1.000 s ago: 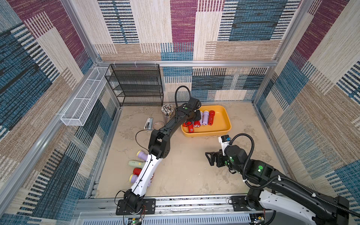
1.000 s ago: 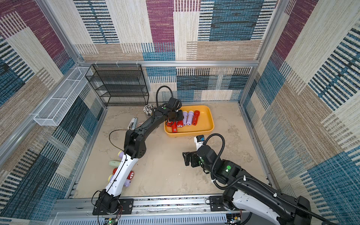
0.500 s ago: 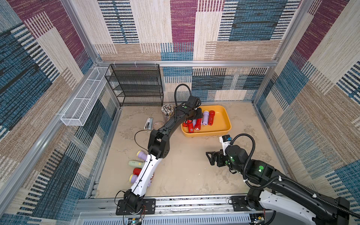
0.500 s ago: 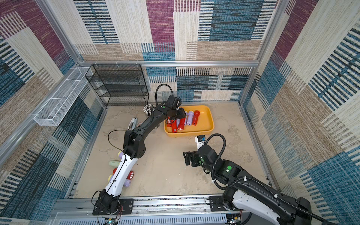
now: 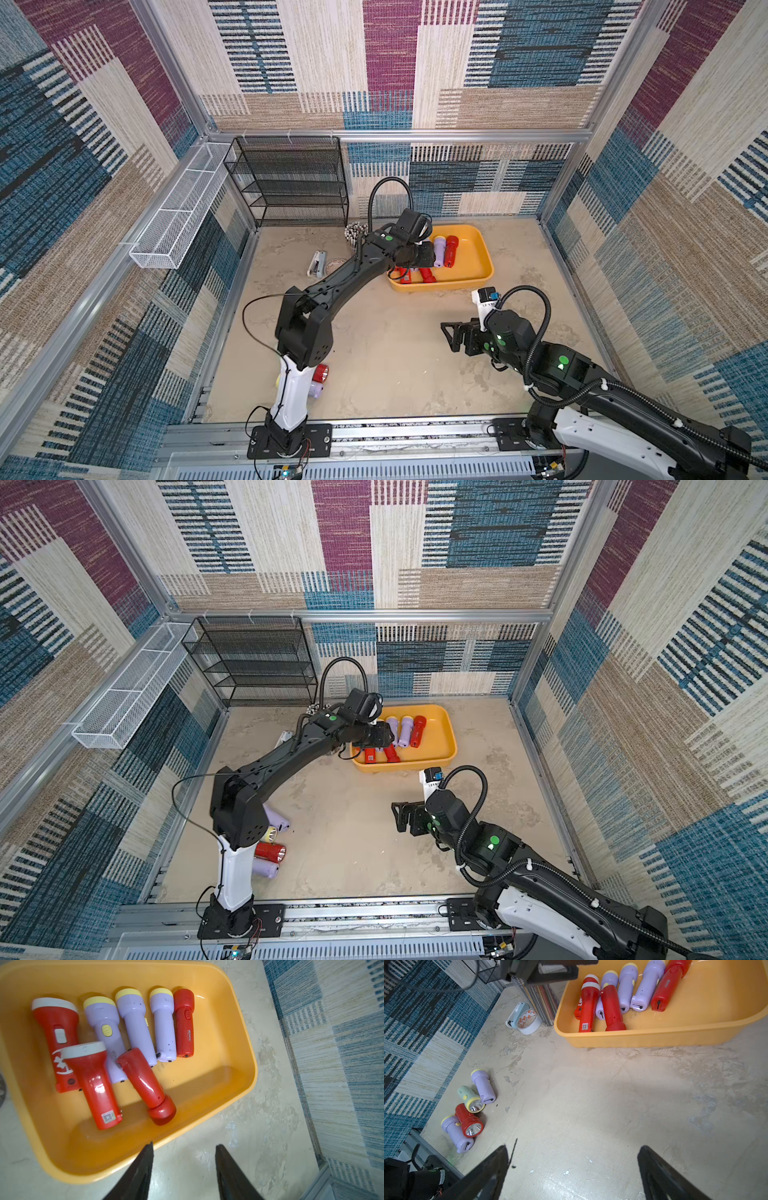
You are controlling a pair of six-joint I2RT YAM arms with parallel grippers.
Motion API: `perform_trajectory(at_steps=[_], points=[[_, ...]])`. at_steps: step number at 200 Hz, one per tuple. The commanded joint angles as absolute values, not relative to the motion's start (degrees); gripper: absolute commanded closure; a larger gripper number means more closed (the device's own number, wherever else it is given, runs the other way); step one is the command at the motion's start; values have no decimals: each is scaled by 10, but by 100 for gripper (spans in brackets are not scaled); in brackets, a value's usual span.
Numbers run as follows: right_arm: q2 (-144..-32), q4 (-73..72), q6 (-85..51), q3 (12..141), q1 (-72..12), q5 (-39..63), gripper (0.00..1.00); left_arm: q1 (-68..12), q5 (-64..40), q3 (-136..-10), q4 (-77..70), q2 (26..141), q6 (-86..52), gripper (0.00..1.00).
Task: Put the flashlights into the storage boxes
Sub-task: Place the flashlight at the storage box, then pick up the flashlight from the center of the board.
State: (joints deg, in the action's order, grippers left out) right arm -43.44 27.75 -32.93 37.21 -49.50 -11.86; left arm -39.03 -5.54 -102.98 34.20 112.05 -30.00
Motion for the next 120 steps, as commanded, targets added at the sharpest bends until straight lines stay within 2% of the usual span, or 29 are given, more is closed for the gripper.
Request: perform_trajectory(at_steps=[1, 29, 58, 88, 120], points=[[-438, 254, -334, 371, -495, -98, 0, -390, -5, -891, 285, 1011, -305, 47], [-445, 241, -335, 372, -496, -76, 0, -391, 65, -697, 275, 851, -331, 45], [-460, 220, -338, 369, -496, -51, 1, -388, 155, -560, 315, 720, -367, 42], [-480, 188, -339, 366, -503, -11, 0, -372, 187, -483, 363, 658, -408, 37], [-534, 163, -345, 374, -566, -15, 0, -326, 164, -432, 359, 631, -418, 34]])
